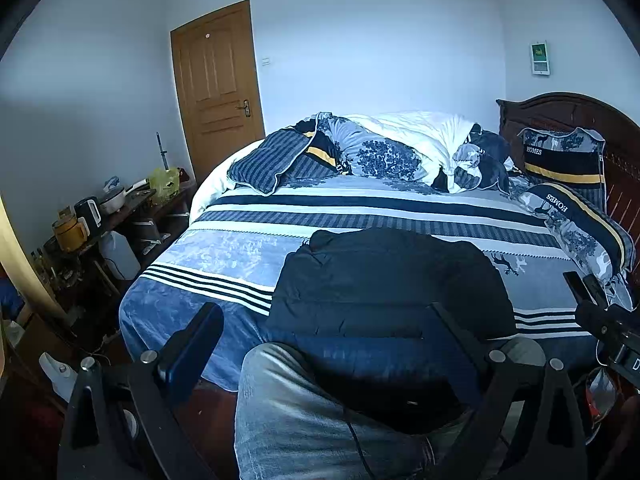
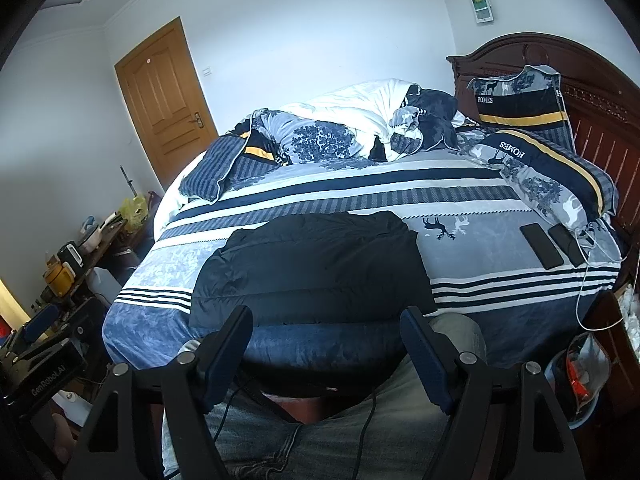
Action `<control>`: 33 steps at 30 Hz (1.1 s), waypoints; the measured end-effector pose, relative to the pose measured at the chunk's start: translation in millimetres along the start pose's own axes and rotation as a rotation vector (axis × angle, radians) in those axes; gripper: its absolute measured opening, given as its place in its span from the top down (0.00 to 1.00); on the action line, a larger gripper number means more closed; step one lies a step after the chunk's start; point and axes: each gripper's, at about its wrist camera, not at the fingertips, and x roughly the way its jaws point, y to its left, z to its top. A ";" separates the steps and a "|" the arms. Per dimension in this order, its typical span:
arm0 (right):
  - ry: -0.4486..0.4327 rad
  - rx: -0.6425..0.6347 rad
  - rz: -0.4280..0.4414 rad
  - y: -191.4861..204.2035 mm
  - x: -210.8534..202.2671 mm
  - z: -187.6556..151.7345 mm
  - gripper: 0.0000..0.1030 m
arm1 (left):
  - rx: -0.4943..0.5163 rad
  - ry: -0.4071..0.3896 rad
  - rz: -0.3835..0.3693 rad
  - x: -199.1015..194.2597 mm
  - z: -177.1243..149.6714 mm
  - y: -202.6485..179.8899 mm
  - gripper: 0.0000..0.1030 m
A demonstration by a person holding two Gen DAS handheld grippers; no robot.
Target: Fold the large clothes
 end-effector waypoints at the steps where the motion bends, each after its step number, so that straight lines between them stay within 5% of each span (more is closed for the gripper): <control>1: 0.000 0.000 0.000 0.9 -0.1 -0.2 0.23 | 0.000 -0.001 0.001 -0.4 0.1 -0.6 0.04; 20: 0.001 -0.008 0.000 1.4 -0.4 0.0 0.23 | -0.002 0.002 0.012 0.3 -0.2 -7.1 0.04; 33: 0.077 -0.031 0.014 7.9 55.6 14.1 0.23 | 0.036 0.128 -0.042 63.4 -6.2 -28.3 0.04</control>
